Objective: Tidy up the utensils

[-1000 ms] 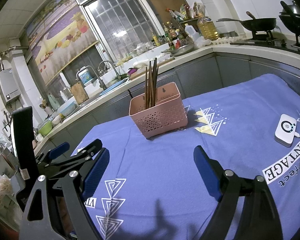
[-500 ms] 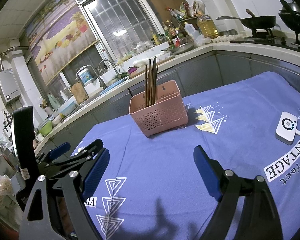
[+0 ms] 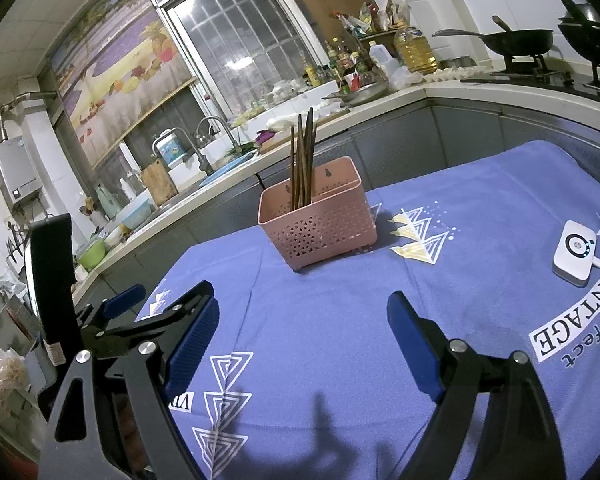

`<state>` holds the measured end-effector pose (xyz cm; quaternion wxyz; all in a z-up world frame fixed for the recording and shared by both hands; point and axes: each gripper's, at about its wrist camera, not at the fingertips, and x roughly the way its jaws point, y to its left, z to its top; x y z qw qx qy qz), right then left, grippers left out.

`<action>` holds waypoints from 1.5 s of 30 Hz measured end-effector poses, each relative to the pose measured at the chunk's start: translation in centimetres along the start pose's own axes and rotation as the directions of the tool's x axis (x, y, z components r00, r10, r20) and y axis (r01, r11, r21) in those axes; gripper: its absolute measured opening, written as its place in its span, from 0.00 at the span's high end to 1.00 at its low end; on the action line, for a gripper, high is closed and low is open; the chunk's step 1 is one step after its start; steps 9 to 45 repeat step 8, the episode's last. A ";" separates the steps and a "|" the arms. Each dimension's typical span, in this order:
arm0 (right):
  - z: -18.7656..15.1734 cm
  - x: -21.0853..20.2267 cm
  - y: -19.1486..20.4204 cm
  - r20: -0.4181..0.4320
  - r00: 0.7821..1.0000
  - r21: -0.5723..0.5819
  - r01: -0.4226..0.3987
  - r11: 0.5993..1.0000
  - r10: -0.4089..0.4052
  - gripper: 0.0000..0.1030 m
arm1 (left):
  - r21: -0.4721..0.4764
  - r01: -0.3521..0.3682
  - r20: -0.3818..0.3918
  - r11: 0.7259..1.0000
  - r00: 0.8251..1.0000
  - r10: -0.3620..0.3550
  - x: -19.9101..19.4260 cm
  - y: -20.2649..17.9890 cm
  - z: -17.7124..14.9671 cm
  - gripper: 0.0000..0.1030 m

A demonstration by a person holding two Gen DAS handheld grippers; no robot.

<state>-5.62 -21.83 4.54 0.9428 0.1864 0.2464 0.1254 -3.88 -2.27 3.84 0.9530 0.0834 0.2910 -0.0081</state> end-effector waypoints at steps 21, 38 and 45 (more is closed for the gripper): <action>-0.8 0.2 0.1 -0.011 1.000 0.020 0.013 1.000 -0.013 0.17 | -0.021 0.026 -0.029 0.999 0.999 -0.027 0.2 0.1 0.0 0.06; -0.8 0.2 0.1 -0.011 1.000 0.020 0.013 1.000 -0.013 0.17 | -0.021 0.026 -0.029 0.999 0.999 -0.027 0.2 0.1 0.0 0.06; -0.8 0.2 0.1 -0.011 1.000 0.020 0.013 1.000 -0.013 0.17 | -0.021 0.026 -0.029 0.999 0.999 -0.027 0.2 0.1 0.0 0.06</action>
